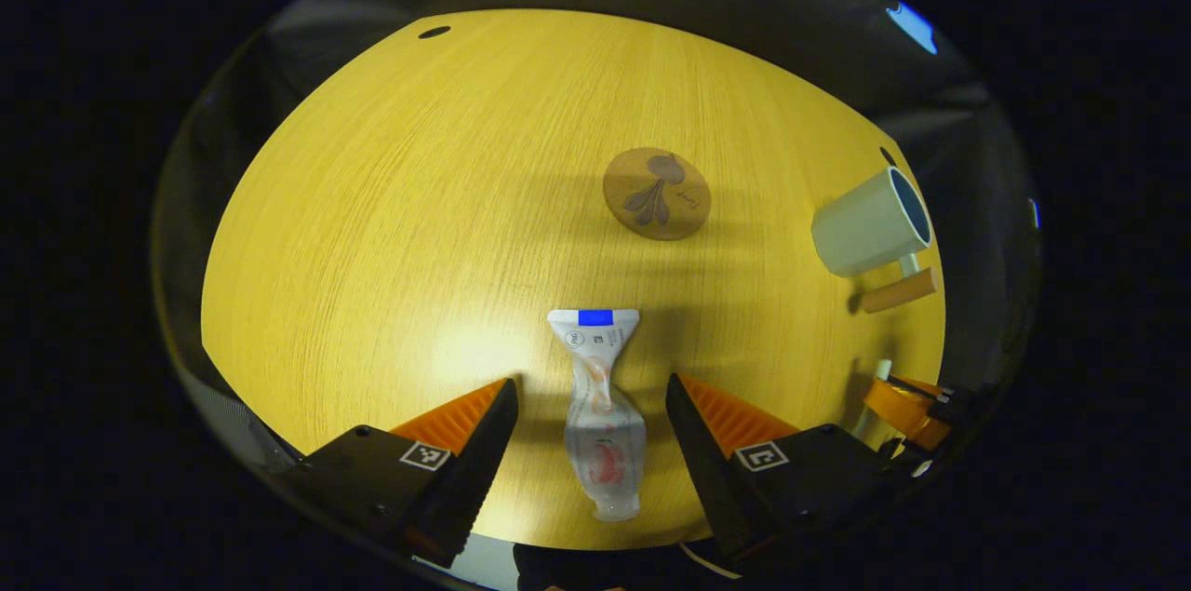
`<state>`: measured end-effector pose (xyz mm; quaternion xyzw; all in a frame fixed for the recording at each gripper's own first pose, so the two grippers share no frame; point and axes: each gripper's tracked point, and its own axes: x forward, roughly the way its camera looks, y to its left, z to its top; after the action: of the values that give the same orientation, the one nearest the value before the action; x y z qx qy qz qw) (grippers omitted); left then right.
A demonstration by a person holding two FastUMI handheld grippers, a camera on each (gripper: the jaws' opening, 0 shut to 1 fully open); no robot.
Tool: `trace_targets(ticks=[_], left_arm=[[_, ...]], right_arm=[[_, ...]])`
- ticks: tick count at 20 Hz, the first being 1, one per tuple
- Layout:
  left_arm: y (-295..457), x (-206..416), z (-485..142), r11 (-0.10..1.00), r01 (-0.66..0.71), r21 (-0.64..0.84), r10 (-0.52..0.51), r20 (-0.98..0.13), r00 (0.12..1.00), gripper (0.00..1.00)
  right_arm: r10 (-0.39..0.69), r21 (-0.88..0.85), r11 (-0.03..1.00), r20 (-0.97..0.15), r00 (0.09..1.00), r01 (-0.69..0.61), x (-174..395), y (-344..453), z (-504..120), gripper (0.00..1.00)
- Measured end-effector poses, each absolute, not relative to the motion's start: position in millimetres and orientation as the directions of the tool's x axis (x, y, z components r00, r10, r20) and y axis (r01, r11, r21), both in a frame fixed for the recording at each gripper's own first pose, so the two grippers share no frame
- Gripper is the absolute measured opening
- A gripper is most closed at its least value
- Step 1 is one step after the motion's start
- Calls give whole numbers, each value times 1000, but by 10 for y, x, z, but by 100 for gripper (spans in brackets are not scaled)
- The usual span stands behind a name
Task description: Put the toothbrush and toothpaste on the desktop into the cup, then pick up the cup and place it on the coaster on the desktop.
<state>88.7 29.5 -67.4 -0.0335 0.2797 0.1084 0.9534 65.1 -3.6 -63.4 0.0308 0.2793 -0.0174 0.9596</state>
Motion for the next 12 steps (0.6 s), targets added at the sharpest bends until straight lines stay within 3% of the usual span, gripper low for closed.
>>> trace_targets(ticks=[5, 12], left_arm=[[292, 984, -735, 973, -232, -6, 187, -576, 796, 89], [408, 1024, -743, 962, -268, 49, 243, -601, 762, 53]], right_arm=[[-43, 88, 991, -509, 860, 102, 597, -217, -560, 7], [-75, 92, 986, -486, 871, 136, 556, -422, -475, 7]])
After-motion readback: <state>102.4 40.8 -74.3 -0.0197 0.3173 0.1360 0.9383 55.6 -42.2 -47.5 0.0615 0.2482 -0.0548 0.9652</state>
